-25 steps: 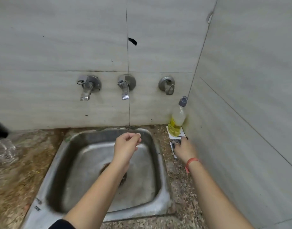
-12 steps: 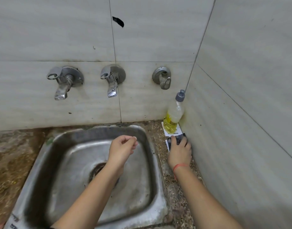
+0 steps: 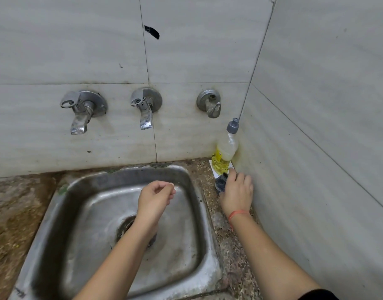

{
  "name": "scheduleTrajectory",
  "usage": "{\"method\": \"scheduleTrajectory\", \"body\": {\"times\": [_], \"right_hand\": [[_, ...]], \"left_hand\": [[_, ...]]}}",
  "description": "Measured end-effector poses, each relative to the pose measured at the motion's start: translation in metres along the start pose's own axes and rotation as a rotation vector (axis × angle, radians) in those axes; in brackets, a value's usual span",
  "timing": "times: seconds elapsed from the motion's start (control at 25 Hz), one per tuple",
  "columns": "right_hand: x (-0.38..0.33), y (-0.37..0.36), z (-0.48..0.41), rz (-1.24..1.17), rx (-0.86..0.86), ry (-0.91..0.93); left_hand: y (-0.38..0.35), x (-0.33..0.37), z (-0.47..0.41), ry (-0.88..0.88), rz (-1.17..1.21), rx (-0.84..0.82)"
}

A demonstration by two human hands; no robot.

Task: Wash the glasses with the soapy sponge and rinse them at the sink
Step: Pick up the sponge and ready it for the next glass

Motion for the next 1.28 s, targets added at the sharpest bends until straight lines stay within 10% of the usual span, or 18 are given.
{"method": "scheduleTrajectory", "body": {"times": [0.52,1.0,1.28], "right_hand": [[-0.115,0.064,-0.042,-1.428,-0.368,-0.051],[-0.155,0.048,-0.072,-1.615,-0.539,-0.048],[-0.147,0.031,-0.078,-1.572,-0.506,-0.102]], "left_hand": [[0.058,0.138,-0.046,-0.325,0.386,-0.080],[0.031,0.172,-0.077,-0.269,0.409,-0.681],[0.026,0.179,-0.079,-0.325,0.463,-0.678]]}}
Point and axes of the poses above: each hand's wrist, its own z-axis away from the middle knuckle, its own y-axis out of the back of the hand, x = y × z, the point moved 8 cm from there along -z, towards the middle knuckle, and after that the axes turned 6 degrees about y, right-handed, at the moved point
